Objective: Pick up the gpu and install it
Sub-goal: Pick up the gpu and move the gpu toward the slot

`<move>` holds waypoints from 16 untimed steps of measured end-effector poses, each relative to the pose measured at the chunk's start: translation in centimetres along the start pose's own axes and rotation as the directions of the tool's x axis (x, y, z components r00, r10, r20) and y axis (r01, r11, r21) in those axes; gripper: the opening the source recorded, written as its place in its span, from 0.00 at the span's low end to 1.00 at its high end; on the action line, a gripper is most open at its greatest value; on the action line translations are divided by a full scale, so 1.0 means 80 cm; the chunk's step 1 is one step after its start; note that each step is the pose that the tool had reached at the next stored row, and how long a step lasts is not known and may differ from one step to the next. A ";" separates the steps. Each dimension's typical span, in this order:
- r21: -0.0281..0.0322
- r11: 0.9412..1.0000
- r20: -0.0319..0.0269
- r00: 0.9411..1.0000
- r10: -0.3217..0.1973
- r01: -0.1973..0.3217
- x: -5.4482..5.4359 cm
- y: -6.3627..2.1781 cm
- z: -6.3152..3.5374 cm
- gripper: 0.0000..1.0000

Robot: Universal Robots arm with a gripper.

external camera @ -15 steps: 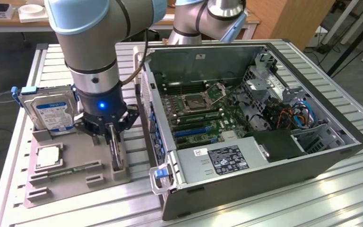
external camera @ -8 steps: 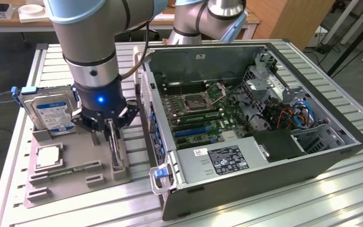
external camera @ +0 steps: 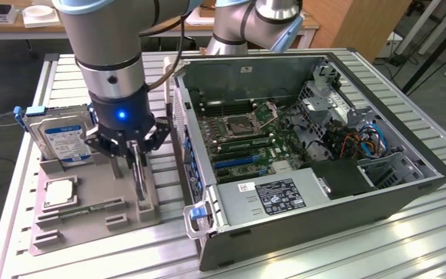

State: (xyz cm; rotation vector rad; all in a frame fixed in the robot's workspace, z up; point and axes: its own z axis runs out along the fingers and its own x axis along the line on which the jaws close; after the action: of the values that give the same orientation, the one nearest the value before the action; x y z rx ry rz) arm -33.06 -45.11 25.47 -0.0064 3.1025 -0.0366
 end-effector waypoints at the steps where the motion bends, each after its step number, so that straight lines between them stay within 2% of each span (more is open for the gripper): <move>1: 0.000 1.000 0.000 1.000 0.001 -0.001 0.000 0.000 -0.002 0.29; 4: 0.001 1.000 0.000 1.000 0.002 -0.002 0.000 0.000 -0.010 0.29; 16: 0.001 1.000 0.000 1.000 0.003 -0.003 -0.003 0.000 -0.065 0.29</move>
State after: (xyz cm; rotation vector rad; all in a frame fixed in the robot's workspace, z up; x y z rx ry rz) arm -33.06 -44.95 30.69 -0.0021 3.1028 -0.0376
